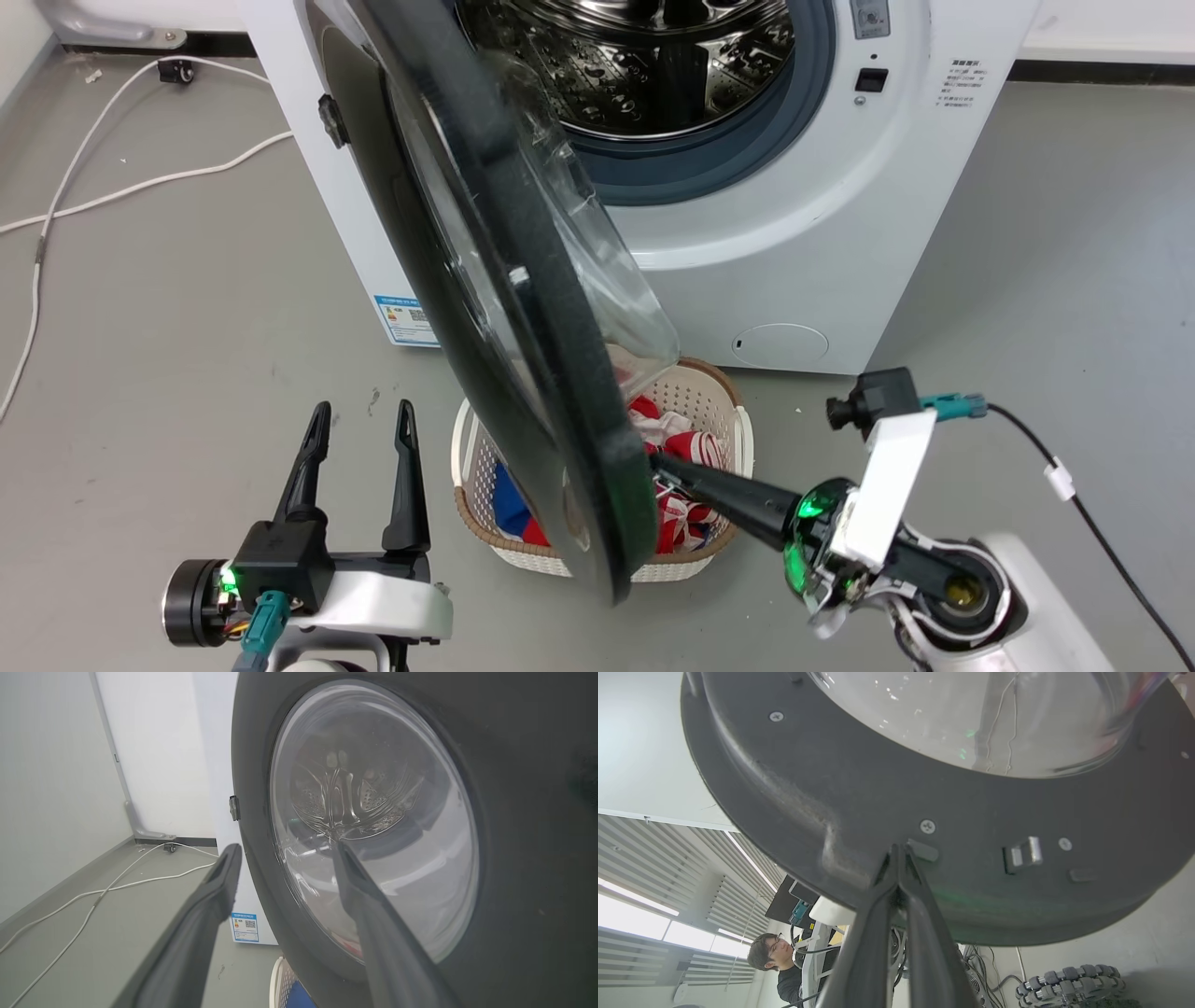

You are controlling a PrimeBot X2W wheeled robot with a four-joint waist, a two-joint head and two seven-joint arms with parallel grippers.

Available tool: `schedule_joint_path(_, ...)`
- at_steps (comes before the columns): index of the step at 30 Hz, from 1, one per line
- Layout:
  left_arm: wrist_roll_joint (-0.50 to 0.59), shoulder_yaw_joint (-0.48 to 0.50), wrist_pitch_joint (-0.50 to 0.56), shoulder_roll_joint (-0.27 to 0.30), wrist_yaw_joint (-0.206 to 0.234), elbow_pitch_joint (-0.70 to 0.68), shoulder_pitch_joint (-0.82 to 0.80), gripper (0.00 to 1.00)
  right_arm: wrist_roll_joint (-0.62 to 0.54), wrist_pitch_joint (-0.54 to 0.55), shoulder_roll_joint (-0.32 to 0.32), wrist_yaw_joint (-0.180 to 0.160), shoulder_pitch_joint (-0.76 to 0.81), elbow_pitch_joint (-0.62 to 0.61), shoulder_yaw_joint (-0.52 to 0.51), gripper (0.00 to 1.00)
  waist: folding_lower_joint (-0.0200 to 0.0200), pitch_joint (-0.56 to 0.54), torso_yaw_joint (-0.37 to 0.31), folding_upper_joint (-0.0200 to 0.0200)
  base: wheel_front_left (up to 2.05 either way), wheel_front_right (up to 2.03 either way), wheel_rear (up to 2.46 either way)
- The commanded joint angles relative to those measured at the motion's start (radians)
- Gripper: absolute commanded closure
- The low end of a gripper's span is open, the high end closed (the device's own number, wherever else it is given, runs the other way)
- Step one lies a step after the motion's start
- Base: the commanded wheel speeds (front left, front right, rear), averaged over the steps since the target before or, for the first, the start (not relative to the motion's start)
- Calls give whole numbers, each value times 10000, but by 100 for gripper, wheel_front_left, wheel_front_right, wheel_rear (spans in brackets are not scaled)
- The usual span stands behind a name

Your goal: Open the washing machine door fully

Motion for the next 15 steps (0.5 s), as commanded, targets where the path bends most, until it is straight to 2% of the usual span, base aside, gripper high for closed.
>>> schedule_joint_path(1, -4, 28, -24, -8, 2, 2, 50, 0, -60, 13, 84, -2, 185, -28, 100, 100, 1, -11, 2, 0, 0, 0, 0)
schedule_joint_path(15, -43, 0, -24, -7, 81, 18, 197, 0, -157, -325, 383, 1, 597, -107, 338, 100, 1, -206, 42, 0, 0, 0, 0)
